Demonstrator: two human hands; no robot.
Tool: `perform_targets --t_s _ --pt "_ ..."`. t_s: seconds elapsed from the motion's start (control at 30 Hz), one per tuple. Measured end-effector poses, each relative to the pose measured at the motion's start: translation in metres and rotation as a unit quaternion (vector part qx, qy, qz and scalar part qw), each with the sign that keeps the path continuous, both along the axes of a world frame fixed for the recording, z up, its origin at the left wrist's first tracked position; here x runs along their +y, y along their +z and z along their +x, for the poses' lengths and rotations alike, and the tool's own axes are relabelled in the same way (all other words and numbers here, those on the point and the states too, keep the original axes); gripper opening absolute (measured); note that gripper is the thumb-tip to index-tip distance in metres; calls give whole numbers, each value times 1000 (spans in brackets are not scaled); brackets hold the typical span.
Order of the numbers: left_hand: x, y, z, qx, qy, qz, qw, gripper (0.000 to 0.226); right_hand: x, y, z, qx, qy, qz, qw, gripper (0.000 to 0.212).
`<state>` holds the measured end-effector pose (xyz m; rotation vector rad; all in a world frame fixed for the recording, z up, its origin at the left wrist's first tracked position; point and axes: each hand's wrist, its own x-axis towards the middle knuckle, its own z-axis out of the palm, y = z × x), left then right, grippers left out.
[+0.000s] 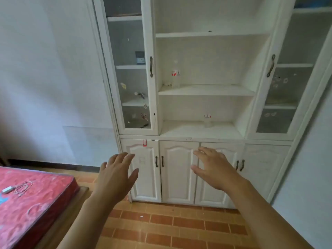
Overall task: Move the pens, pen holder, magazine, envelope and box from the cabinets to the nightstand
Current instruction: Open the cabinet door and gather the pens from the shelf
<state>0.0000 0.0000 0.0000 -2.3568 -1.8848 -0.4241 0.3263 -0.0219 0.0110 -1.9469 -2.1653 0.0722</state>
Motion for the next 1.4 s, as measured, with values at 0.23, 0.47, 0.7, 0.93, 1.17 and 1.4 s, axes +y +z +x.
perform_targets --t_s 0.23,0.47,0.7,0.93,1.17,1.4 --pt "85 8 43 -27 19 14 999 61 101 10 41 -11 33 11 999 65" --pt "157 20 71 -26 54 42 997 62 200 29 76 -22 73 38 996 64" --pt "209 26 74 -15 71 41 997 62 280 35 74 -29 110 40 993 65" --pt "286 20 61 -5 58 42 997 60 359 39 57 -31 117 52 991 66" --pt "403 20 37 -19 16 65 998 57 455 42 32 -30 92 48 994 63" --pt "522 36 21 -1 -45 76 996 56 548 59 -1 -54 59 48 996 63"
